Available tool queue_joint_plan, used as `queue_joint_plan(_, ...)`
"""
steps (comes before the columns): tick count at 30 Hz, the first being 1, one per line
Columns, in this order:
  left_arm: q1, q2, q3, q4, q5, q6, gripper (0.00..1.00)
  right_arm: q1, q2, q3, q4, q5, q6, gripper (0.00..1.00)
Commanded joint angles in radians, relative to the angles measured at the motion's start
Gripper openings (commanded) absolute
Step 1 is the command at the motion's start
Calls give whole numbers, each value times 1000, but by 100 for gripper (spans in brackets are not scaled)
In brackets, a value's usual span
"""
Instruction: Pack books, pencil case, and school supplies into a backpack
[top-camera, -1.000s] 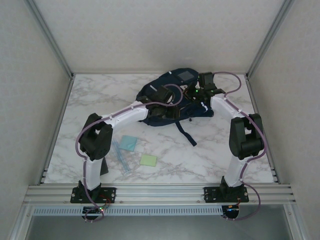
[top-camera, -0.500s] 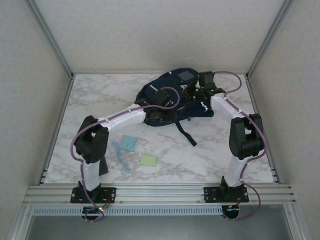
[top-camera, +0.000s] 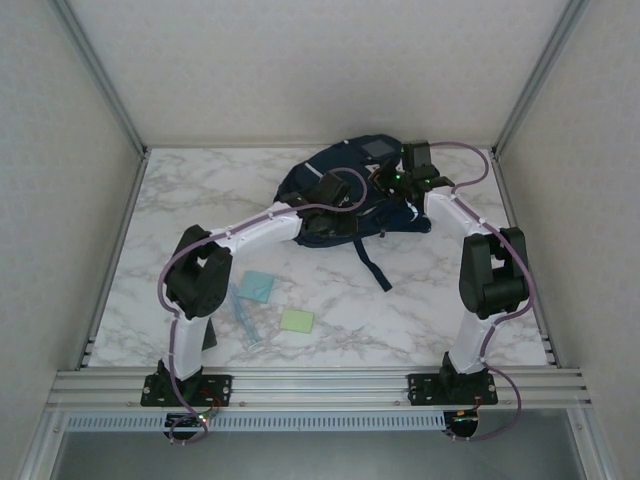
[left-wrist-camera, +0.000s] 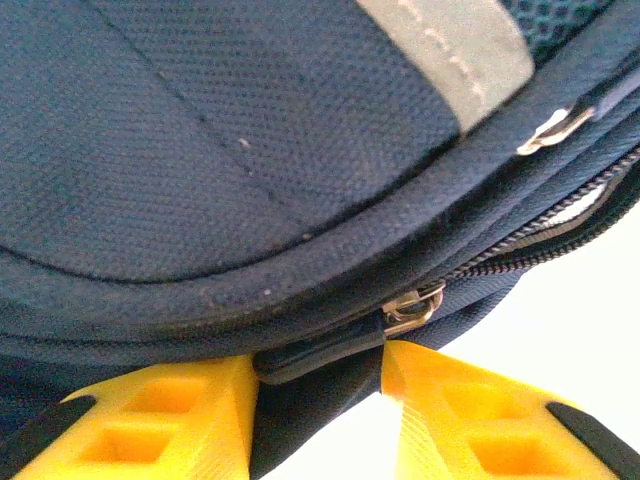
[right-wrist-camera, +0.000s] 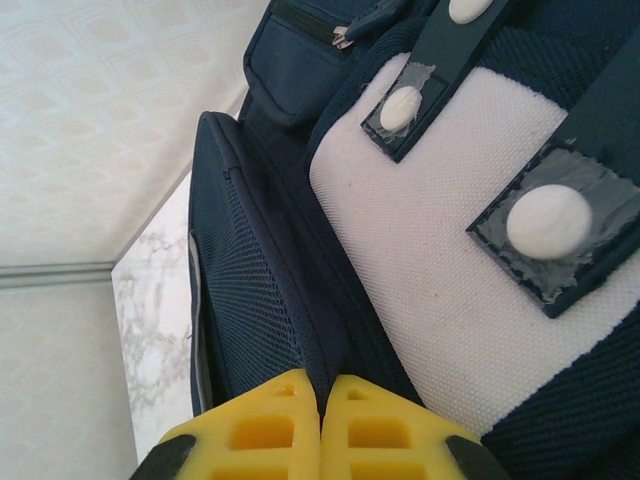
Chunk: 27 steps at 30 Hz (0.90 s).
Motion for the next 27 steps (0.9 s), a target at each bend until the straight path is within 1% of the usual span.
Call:
queue_joint_plan(1,-12,-70,4,215,78,-22,36,19,-6,8,103,-49,35,0)
queue_joint_plan(7,-11,-19,58,180,76,0,40,19,-1,3,105,-47,35,0)
queue_joint_plan(11,-12,2,69,142,52,26,47,19,5,5,106,-49,36,0)
queue_joint_plan(13,-11,14,76,124,38,44,47,19,12,7,107,-52,36,0)
queue_joint_plan(16,-12,52,120,72,10,76,45,19,15,10,107,-54,37,0)
queue_joint_plan(19,-12,111,198,-22,-23,119,38,20,12,11,105,-55,35,0)
queue_joint_plan(20,-10,127,216,-45,-27,132,33,19,10,11,103,-54,32,0)
queue_joint_plan(21,-7,139,230,-64,-29,138,26,19,7,12,101,-53,30,0)
queue_joint_plan(25,0,133,222,-72,-32,150,9,19,0,9,97,-49,24,0)
queue_joint_plan(26,2,125,214,-72,-37,157,3,17,0,11,95,-48,20,0)
queue_joint_plan(27,6,114,204,-73,-41,165,0,17,0,12,92,-46,14,0)
